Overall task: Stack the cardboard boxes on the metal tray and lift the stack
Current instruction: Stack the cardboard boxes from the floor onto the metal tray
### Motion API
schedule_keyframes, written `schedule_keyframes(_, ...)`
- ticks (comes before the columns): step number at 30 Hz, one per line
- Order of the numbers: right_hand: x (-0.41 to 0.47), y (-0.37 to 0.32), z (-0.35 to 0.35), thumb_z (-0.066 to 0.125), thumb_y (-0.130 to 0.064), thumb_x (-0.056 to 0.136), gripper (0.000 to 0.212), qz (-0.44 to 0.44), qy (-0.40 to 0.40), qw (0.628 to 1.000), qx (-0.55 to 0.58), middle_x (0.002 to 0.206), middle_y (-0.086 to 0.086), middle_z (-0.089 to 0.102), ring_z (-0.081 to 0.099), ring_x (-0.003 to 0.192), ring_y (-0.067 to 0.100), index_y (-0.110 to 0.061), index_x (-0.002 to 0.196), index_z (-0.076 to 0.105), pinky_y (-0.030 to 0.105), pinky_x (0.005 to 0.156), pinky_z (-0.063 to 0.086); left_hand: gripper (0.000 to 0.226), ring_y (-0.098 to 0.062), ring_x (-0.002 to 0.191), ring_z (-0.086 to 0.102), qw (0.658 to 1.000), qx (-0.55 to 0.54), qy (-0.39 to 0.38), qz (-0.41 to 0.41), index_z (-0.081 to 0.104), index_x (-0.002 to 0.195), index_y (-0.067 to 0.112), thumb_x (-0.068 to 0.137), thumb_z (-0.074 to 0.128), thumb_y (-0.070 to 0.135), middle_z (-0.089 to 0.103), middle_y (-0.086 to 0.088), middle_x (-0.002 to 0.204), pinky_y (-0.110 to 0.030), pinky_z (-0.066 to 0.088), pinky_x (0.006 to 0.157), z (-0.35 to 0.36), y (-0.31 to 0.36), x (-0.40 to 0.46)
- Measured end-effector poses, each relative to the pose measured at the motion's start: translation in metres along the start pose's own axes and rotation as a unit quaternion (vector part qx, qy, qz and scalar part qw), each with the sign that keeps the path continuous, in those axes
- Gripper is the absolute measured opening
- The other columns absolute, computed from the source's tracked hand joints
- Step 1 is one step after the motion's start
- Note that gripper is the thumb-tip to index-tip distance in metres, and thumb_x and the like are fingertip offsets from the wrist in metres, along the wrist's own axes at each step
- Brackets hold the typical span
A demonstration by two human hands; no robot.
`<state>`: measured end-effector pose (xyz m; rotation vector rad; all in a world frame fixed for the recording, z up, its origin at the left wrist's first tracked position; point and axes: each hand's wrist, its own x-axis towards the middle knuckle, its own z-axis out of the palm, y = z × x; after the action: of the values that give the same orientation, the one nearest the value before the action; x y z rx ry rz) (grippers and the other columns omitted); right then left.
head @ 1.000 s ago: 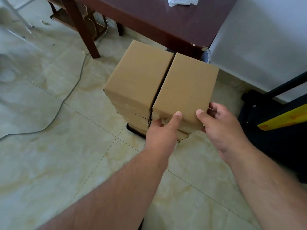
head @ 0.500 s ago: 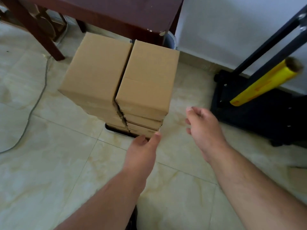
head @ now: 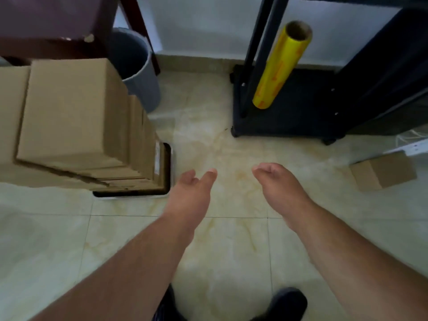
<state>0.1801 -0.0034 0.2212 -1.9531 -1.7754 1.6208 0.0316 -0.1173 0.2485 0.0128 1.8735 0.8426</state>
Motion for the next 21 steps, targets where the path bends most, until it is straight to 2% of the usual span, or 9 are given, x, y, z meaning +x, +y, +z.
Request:
schedule_keyframes(5,0.006,0.040,-0.069,0.054,-0.049,0.102,0.053,0.025,0.023,0.999,0.018,0.144,-0.008,0.059,0.052,0.118,0.007,-0.021,0.147,0.053,0.028,0.099,0.037,0.081,-0.026,0.137,0.051,0.999,0.035,-0.011,0.009,0.037,0.157,0.033,0.088,0.063,0.067,0.050,0.006,0.153,-0.052,0.038,0.116,0.065,0.017,-0.009)
schedule_keyframes(9,0.014,0.071,-0.119,0.055,-0.049,0.101,0.056,0.038,0.034,0.998,0.043,0.147,-0.004,0.058,0.054,0.129,0.014,-0.019,0.149,0.052,0.029,0.104,0.039,0.079,-0.025,0.139,0.050,0.998,0.062,-0.017,0.018,0.035,0.158,0.033,0.091,0.062,0.064,0.047,0.006,0.156,-0.050,0.036,0.118,0.119,0.028,-0.018)
schedule_keyframes(12,0.018,0.096,-0.158,0.055,-0.047,0.102,0.054,0.046,0.056,0.995,0.061,0.143,-0.002,0.061,0.056,0.125,0.015,-0.015,0.145,0.055,0.029,0.100,0.039,0.078,-0.025,0.138,0.051,0.996,0.081,-0.025,0.021,0.037,0.158,0.031,0.092,0.063,0.063,0.049,0.005,0.155,-0.049,0.037,0.117,0.166,0.037,-0.029)
schedule_keyframes(16,0.017,0.126,-0.211,0.056,-0.046,0.101,0.057,0.070,0.086,0.989,0.099,0.147,-0.002,0.058,0.054,0.133,0.017,-0.018,0.150,0.051,0.032,0.107,0.041,0.075,-0.025,0.136,0.053,0.994,0.101,-0.038,0.030,0.039,0.156,0.031,0.093,0.063,0.061,0.053,0.006,0.151,-0.045,0.037,0.113,0.228,0.049,-0.052)
schedule_keyframes(21,0.011,0.154,-0.268,0.056,-0.045,0.102,0.056,0.086,0.108,0.983,0.120,0.148,0.000,0.058,0.055,0.132,0.017,-0.016,0.150,0.051,0.027,0.098,0.038,0.074,-0.025,0.135,0.053,0.987,0.137,-0.062,0.049,0.038,0.156,0.033,0.092,0.062,0.063,0.052,0.007,0.151,-0.048,0.038,0.115,0.291,0.063,-0.074)
